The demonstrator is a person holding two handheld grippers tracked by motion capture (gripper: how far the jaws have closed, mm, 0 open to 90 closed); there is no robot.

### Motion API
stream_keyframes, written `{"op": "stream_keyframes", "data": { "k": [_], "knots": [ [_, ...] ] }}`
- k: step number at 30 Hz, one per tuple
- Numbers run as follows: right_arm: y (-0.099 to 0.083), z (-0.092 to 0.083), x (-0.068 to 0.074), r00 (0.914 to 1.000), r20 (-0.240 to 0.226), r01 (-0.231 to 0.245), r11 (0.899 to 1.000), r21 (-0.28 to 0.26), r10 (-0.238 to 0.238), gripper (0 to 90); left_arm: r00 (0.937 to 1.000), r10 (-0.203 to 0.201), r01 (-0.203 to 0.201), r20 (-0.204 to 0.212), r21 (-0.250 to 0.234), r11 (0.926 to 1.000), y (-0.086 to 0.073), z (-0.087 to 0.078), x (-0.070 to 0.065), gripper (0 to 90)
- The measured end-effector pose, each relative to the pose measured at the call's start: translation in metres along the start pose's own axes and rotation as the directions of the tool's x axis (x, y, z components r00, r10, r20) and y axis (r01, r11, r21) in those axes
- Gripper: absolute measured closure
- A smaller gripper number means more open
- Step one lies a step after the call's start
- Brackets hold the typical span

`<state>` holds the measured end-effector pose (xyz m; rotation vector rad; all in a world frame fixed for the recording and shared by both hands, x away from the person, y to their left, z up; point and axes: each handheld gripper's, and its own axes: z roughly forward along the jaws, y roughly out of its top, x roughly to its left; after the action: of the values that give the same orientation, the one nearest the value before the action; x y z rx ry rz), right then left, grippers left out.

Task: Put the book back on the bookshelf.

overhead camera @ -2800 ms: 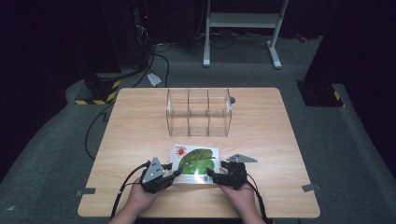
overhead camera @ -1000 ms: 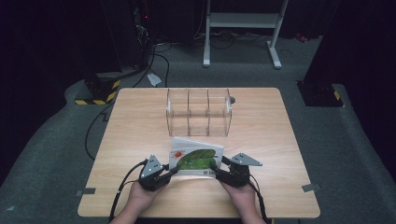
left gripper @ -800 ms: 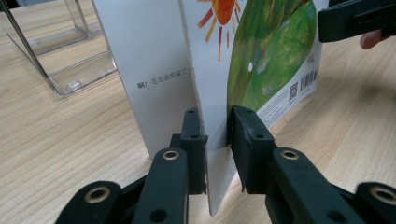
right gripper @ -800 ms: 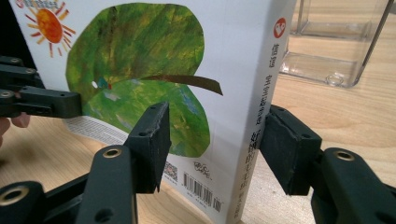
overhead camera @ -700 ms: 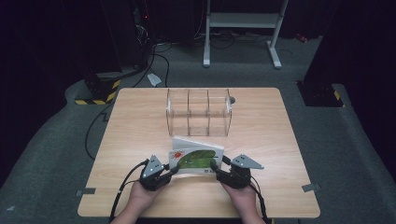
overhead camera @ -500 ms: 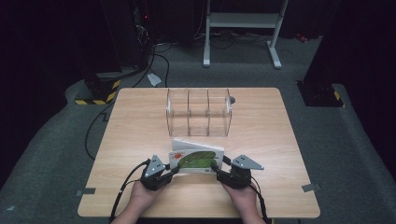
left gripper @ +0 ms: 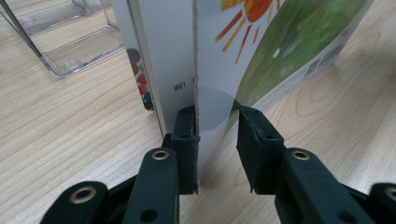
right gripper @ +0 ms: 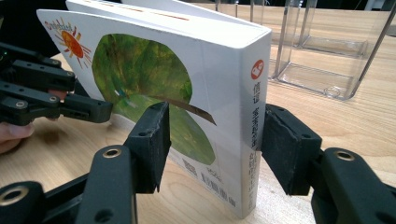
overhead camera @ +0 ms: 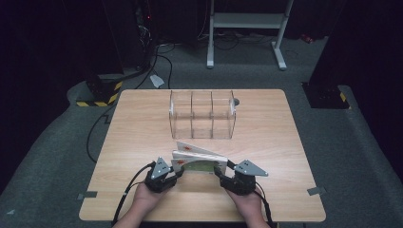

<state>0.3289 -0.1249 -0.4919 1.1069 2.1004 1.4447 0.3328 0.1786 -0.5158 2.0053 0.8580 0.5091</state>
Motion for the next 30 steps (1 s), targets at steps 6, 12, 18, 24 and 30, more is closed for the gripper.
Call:
{"op": "stream_keyframes", "data": {
  "k": [6, 12, 18, 24, 30],
  "knots": [
    [-0.001, -0.002, 0.001, 0.9999, -0.004, 0.011, 1.0, 0.006, -0.011, 44.4, 0.9998, -0.01, 0.01, 0.015, 0.004, 0.9999, -0.001, -0.002, 0.001, 65.6],
    [-0.002, -0.005, 0.002, 0.9997, -0.012, 0.023, 1.0, 0.013, -0.023, 43.4, 0.9997, -0.021, 0.021, 0.01, 0.017, 0.9996, -0.002, -0.004, 0.003, 62.7],
    [-0.002, -0.008, -0.001, 0.9993, -0.026, 0.028, 0.999, 0.016, -0.028, 44.0, 0.9987, -0.051, 0.051, 0.003, 0.006, 0.9987, -0.003, -0.008, 0.007, 58.3],
    [-0.001, -0.009, -0.005, 0.9988, -0.039, 0.031, 0.999, 0.024, -0.03, 41.6, 0.998, -0.063, 0.062, 0.003, 0.005, 0.998, -0.005, -0.011, 0.008, 56.8],
    [0.003, -0.006, -0.003, 0.9971, -0.052, 0.056, 0.998, 0.019, -0.055, 37.4, 0.9979, -0.064, 0.064, -0.001, 0.003, 0.9979, -0.007, -0.014, 0.008, 55.7]
  ]
}}
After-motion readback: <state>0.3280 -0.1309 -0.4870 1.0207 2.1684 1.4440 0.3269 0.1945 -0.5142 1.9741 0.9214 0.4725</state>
